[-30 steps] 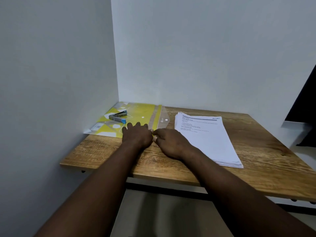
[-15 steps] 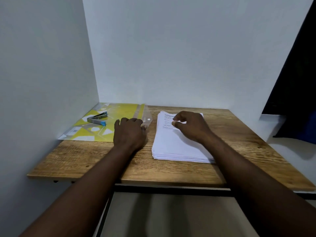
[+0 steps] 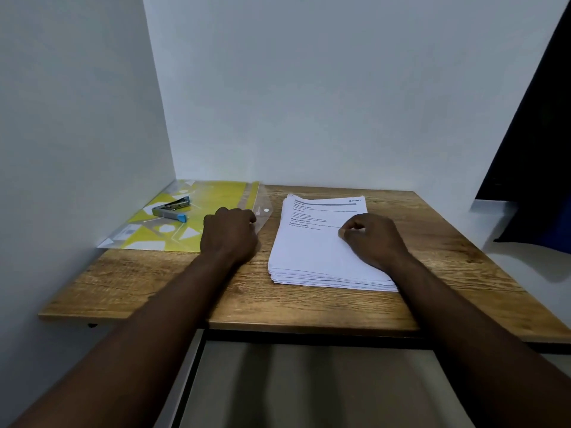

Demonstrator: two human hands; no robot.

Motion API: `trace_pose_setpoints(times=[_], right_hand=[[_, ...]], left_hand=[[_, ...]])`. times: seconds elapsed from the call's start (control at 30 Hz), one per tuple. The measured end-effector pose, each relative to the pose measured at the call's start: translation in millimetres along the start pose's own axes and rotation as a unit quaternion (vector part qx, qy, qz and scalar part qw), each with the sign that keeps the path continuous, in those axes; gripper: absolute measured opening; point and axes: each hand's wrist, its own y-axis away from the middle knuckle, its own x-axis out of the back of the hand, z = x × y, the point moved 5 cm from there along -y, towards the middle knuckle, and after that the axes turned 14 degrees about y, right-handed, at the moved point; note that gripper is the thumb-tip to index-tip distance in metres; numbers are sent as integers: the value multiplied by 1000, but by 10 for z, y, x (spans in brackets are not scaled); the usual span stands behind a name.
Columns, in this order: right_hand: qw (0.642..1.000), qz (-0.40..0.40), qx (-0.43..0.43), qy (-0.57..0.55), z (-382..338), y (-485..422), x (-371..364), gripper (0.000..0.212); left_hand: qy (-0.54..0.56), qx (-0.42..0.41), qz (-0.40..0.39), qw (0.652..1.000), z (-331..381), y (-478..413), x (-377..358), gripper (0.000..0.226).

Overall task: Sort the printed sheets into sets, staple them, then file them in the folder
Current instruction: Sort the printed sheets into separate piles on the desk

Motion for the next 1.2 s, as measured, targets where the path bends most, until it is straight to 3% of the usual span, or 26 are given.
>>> trace_pose_setpoints(times=[0.1, 0.23, 0.37, 0.5, 0.73, 0.93, 1.07, 1.2], right_hand=[[997, 54, -38, -27, 80, -22, 80, 10], [989, 94, -115, -27, 285, -46, 203, 7], [983, 51, -164, 68, 435, -76, 155, 34], [983, 37, -171, 58, 433, -92, 139, 41], [981, 38, -186, 26, 459, -77, 197, 33], [981, 35, -185, 40, 489, -63, 194, 32], [983, 35, -173, 51, 471, -58, 171, 33], [983, 39, -169, 63, 455, -51, 174, 29]], left_hand=[[71, -44, 0, 996, 219, 37, -65, 31], [116, -13, -14, 993, 282, -20, -221, 31], [199, 44, -41, 978, 342, -143, -279, 38], [203, 115, -49, 971, 426, -271, -312, 46], [220, 167, -56, 959, 612, -328, -317, 30], [306, 224, -74, 922, 576, -340, -380, 36], [340, 242, -97, 903, 598, -342, -400, 35], [334, 225, -129, 906, 739, -328, -436, 39]])
